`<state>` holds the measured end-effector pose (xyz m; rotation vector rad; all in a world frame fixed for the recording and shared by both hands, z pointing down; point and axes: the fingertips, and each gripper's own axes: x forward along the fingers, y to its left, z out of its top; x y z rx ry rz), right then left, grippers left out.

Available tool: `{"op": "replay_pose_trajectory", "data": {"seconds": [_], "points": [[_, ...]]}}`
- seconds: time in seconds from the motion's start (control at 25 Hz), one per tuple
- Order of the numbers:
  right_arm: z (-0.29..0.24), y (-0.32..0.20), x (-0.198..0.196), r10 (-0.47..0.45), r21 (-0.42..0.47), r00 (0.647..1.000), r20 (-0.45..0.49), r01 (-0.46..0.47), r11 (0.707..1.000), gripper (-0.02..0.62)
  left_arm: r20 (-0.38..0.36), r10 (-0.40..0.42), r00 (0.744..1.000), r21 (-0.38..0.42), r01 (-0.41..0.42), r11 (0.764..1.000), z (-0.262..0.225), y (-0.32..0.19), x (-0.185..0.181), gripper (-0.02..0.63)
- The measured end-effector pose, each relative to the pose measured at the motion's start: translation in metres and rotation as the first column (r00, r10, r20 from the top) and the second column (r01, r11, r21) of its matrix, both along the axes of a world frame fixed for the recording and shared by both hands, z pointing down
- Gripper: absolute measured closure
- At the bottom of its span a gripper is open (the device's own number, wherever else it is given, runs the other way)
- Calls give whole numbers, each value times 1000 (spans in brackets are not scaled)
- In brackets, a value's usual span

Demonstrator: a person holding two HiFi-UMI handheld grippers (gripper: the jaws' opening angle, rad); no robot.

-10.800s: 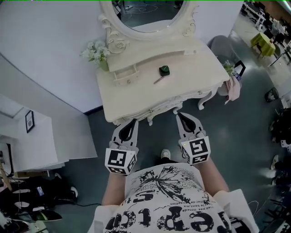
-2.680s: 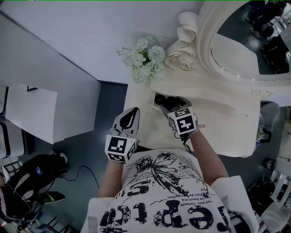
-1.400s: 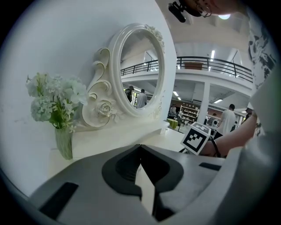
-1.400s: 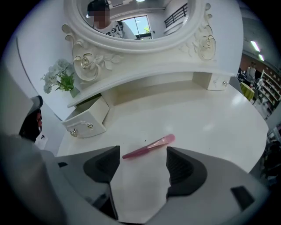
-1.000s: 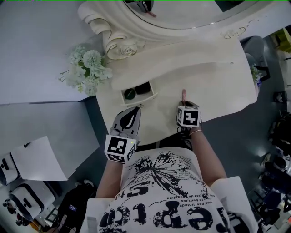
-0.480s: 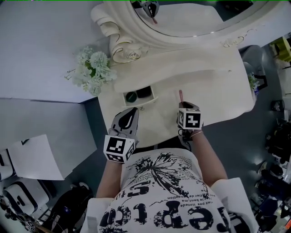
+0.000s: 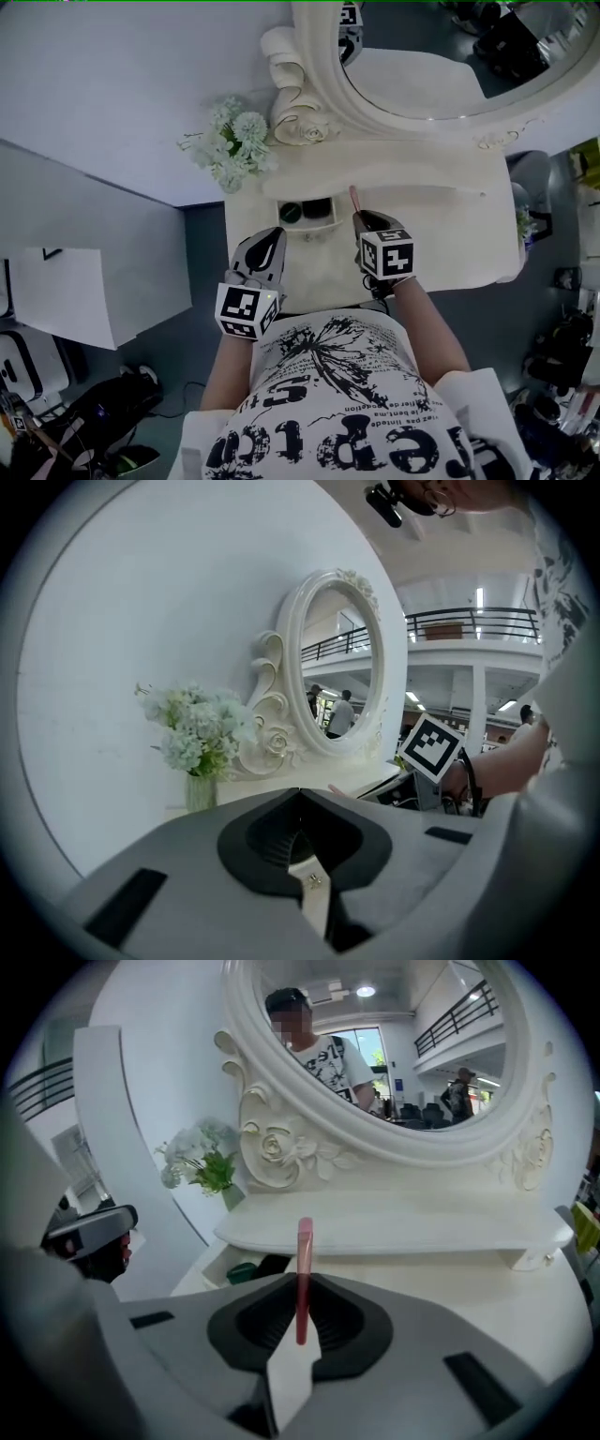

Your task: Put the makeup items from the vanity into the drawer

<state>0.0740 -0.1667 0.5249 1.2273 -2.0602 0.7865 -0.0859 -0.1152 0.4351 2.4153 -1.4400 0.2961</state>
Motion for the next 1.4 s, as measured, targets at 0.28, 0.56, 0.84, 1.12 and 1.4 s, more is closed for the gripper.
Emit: {"op": "replay_pose_trajectory", "data": {"seconds": [0.28,0.56,0.84,1.12,1.4], "points": [[0,-1,-70,-312,7,949,-33,313,950,541,-1,-178,984,0,178,984,0,16,-38,586],[25,15,-111,-641,-73,753,-149,638,766,540,3,-307,952,-30,307,951,9,33,-63,587],[41,5,-117,-710,-101,664,-237,710,697,540,12,-369,930,-53,369,928,19,43,-69,588],[42,-1,-114,-676,-92,703,-220,675,732,458,16,-366,930,-61,367,928,22,41,-64,586],[26,1,-105,-606,-56,778,-167,606,794,457,16,-339,941,-46,340,939,14,37,-59,587]]}}
